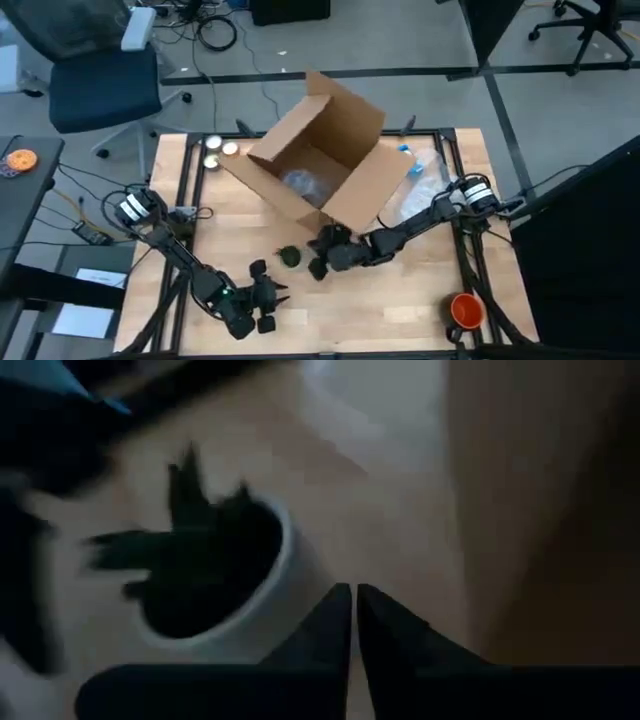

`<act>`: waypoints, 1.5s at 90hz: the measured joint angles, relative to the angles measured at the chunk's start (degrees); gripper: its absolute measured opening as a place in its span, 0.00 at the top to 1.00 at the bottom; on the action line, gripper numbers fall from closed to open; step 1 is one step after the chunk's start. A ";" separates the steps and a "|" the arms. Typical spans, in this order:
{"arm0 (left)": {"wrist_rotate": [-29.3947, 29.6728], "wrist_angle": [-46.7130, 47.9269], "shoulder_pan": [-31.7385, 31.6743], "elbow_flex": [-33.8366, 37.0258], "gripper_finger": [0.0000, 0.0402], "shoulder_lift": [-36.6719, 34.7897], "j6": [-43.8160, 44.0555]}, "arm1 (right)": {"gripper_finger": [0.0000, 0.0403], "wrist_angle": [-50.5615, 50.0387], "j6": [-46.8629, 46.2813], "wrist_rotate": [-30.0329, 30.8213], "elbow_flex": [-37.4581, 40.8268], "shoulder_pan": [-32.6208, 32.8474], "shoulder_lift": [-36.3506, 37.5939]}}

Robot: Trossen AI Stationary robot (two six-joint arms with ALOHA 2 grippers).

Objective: Wrap mug
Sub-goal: Move the potted plant to the top left of the table

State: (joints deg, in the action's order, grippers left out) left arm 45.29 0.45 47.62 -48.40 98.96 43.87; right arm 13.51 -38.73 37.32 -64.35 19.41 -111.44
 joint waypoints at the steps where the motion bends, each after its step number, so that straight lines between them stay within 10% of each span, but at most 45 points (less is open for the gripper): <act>1: -0.01 0.11 0.00 0.00 0.74 0.00 0.06 | 1.00 -0.02 0.06 0.38 0.03 0.07 0.00; 67: -0.27 34.31 -3.65 0.00 0.74 0.00 34.85 | 1.00 -6.85 -3.05 -0.26 0.08 0.49 -0.07; 103: 5.02 6.64 -6.04 -1.03 0.74 0.69 13.82 | 1.00 -6.84 -3.07 -1.11 0.08 0.49 -0.07; 135: 0.24 7.71 -14.66 -3.70 0.74 5.15 5.96 | 1.00 -6.81 -3.07 -1.16 0.08 0.49 -0.07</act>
State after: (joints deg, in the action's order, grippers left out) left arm 45.53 8.16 32.96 -52.10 104.11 49.83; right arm 6.70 -41.80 36.16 -64.27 19.90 -111.50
